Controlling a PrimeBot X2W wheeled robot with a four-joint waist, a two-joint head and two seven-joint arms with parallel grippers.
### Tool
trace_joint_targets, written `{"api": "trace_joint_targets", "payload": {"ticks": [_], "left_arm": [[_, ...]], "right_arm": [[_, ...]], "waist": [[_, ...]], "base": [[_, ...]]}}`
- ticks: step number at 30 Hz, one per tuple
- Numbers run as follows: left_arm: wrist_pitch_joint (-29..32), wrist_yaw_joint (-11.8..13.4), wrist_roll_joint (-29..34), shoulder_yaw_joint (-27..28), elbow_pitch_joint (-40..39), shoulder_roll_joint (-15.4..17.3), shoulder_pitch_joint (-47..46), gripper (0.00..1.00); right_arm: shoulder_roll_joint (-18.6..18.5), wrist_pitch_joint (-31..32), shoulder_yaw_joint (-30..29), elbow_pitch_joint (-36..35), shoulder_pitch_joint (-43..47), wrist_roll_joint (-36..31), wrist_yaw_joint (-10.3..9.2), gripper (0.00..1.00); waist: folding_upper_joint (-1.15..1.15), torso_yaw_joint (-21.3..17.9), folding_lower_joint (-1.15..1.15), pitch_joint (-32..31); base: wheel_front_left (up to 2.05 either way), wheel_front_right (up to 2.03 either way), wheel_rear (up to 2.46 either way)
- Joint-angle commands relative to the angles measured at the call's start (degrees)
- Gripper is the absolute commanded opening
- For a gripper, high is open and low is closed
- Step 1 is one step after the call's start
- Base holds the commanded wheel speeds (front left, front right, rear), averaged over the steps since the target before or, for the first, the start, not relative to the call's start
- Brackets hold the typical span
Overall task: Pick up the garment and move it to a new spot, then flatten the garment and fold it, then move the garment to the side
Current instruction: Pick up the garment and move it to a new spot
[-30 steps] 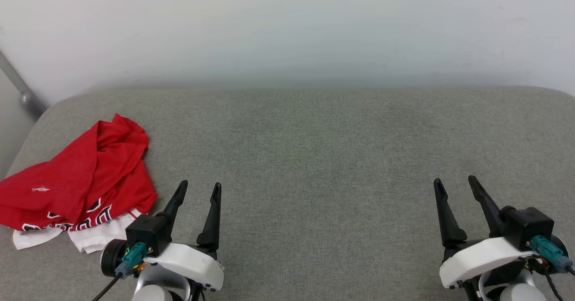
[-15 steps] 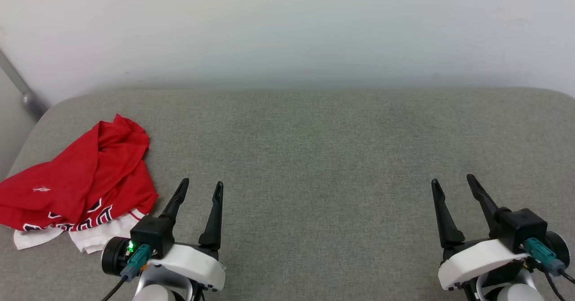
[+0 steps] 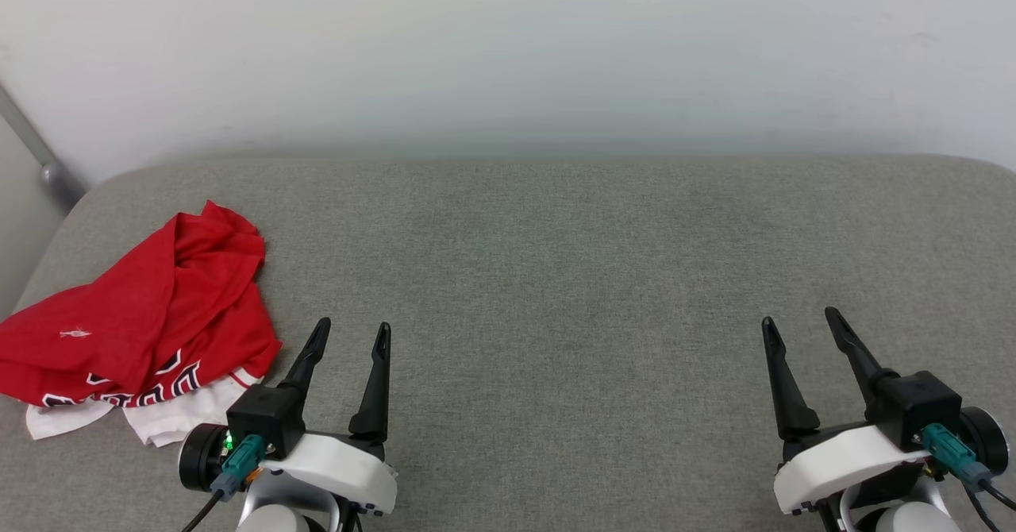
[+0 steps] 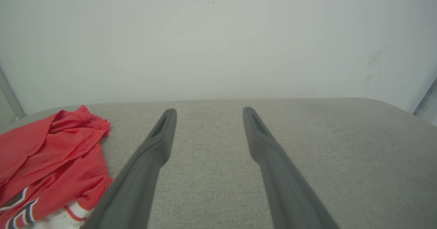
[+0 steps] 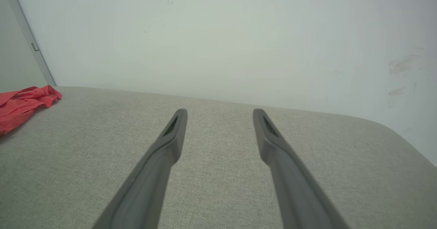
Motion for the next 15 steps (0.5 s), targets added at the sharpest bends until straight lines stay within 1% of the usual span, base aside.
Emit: {"api": "trace_joint_targets", "payload": {"ticks": [1, 9, 12, 15], "left_arm": [[-0.28, -0.19, -0.41, 0.36, 0.13, -0.12, -0.71, 1.00], [-0.28, -0.27, -0.74, 0.84, 0.81, -0.38, -0.75, 1.00], [-0.27, -0.26, -0.54, 1.04, 1.18, -0.41, -0.99, 1.00], [-0.22, -0.09, -0.50, 1.49, 1.59, -0.48, -1.44, 1.00]], "right_arm": [[0.18, -0.38, 0.01, 0.16, 0.07, 0.22, -0.02, 1.00], [0.18, -0.66, -0.23, 0.41, 0.17, 0.56, -0.02, 1.00], [0.18, -0.74, -0.18, 0.16, 0.32, 0.58, -0.02, 1.00], [0.18, -0.60, 0.28, -0.15, 0.29, 0.62, -0.02, 1.00]], "waist": [[0.00, 0.11, 0.00, -0.04], [0.00, 0.98, 0.00, -0.17], [0.00, 2.14, 0.00, -0.10], [0.00, 4.20, 0.00, 0.06]], "base": [[0.00, 0.00, 0.00], [0.00, 0.00, 0.00], [0.00, 0.00, 0.00], [0.00, 0.00, 0.00]]}}
